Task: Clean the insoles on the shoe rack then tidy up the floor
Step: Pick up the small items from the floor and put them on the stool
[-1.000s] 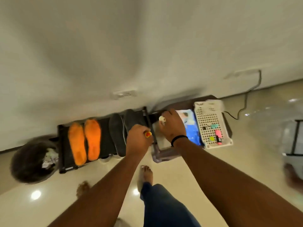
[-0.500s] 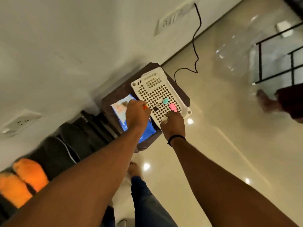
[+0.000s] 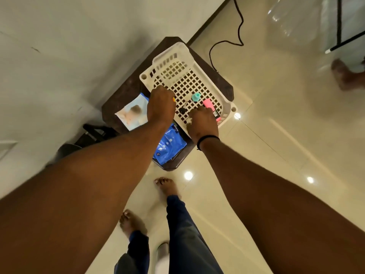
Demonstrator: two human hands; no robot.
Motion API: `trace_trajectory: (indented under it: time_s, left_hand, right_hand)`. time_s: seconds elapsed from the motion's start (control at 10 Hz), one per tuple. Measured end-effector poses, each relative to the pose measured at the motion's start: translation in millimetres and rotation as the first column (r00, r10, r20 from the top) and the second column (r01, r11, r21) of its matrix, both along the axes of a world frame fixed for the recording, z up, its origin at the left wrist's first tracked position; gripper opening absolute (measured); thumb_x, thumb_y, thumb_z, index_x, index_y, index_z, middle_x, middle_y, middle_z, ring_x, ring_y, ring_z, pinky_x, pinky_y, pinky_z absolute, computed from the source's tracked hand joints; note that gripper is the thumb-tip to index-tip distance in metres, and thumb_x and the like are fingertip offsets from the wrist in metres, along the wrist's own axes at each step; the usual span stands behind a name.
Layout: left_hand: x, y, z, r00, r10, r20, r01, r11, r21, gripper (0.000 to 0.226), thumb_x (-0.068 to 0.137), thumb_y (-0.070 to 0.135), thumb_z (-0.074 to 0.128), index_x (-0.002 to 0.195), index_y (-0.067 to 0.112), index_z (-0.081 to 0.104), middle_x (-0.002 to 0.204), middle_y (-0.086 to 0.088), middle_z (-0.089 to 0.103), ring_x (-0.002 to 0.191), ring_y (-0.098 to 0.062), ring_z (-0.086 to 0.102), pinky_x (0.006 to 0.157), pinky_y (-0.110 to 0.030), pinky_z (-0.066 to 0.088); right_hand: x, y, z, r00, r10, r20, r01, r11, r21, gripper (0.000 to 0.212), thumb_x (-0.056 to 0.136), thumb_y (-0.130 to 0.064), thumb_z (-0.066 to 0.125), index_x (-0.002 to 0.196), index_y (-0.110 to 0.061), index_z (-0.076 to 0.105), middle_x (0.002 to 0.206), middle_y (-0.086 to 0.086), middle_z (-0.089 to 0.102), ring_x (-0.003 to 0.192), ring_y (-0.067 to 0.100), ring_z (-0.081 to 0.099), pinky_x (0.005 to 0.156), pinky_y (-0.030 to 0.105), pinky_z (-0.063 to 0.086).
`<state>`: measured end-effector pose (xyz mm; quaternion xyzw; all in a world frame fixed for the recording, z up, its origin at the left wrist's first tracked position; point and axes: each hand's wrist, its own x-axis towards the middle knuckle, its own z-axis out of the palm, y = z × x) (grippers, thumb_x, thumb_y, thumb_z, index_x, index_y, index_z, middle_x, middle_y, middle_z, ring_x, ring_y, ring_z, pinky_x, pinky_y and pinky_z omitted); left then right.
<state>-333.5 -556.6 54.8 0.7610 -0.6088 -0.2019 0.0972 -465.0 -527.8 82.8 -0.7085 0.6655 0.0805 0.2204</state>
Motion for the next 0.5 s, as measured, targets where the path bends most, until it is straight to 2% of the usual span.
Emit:
trace_trajectory:
  time_s: [0.1, 0.2, 0.3, 0.4, 0.5]
  left_hand:
    - [1, -2, -3, 0.997, -0.035, 0.061, 0.035, 0.999, 0.008, 0.02, 0.097, 0.01, 0.058, 0.114, 0.006, 0.07, 0.117, -0.015, 0.063, 0.114, -0.03, 0.058, 0.093, -0.037, 0.048]
    - [3, -2, 10, 0.998, -0.05, 0.048, 0.049, 0.999, 0.021, 0.023, 0.094, 0.017, 0.066, 0.115, 0.007, 0.07, 0.115, -0.013, 0.067, 0.115, -0.029, 0.054, 0.092, -0.036, 0.046]
    - [11, 5, 32, 0.997, -0.042, 0.069, 0.041, 0.999, 0.016, 0.023, 0.092, 0.024, 0.069, 0.112, 0.013, 0.073, 0.111, -0.008, 0.069, 0.113, -0.029, 0.054, 0.094, -0.038, 0.043]
    - [29, 41, 66, 0.985, 0.002, 0.17, -0.003, 1.0, 0.002, 0.016, 0.094, 0.032, 0.063, 0.102, 0.025, 0.075, 0.104, 0.0, 0.068, 0.108, -0.025, 0.054, 0.091, -0.038, 0.036]
    - [50, 79, 83, 0.969, 0.022, 0.248, -0.026, 1.0, 0.016, 0.02, 0.095, 0.04, 0.057, 0.099, 0.028, 0.072, 0.1, 0.002, 0.067, 0.103, -0.025, 0.053, 0.088, -0.039, 0.036]
  right_hand:
    - [1, -1, -1, 1.0, 0.004, -0.006, -0.004, 1.0, -0.012, 0.034, 0.086, -0.015, 0.064, 0.119, -0.011, 0.065, 0.117, 0.011, 0.061, 0.11, 0.032, 0.049, 0.092, 0.043, 0.049]
    - [10, 6, 11, 0.999, -0.044, 0.02, 0.044, 0.999, -0.028, 0.04, 0.082, -0.016, 0.064, 0.122, -0.012, 0.062, 0.118, 0.013, 0.056, 0.11, 0.032, 0.047, 0.089, 0.042, 0.049]
    - [21, 12, 27, 0.998, -0.036, 0.043, 0.04, 0.996, -0.084, 0.037, 0.08, -0.014, 0.063, 0.117, -0.012, 0.063, 0.115, 0.012, 0.055, 0.107, 0.031, 0.046, 0.08, 0.039, 0.048]
    - [48, 24, 54, 0.996, 0.024, 0.085, -0.014, 0.993, -0.114, 0.027, 0.083, -0.018, 0.058, 0.109, -0.011, 0.064, 0.108, 0.011, 0.054, 0.102, 0.032, 0.047, 0.075, 0.04, 0.047]
    - [70, 38, 72, 0.986, 0.102, 0.13, -0.091, 0.992, -0.089, 0.029, 0.089, -0.026, 0.056, 0.113, -0.012, 0.063, 0.114, 0.012, 0.054, 0.11, 0.033, 0.046, 0.083, 0.043, 0.047]
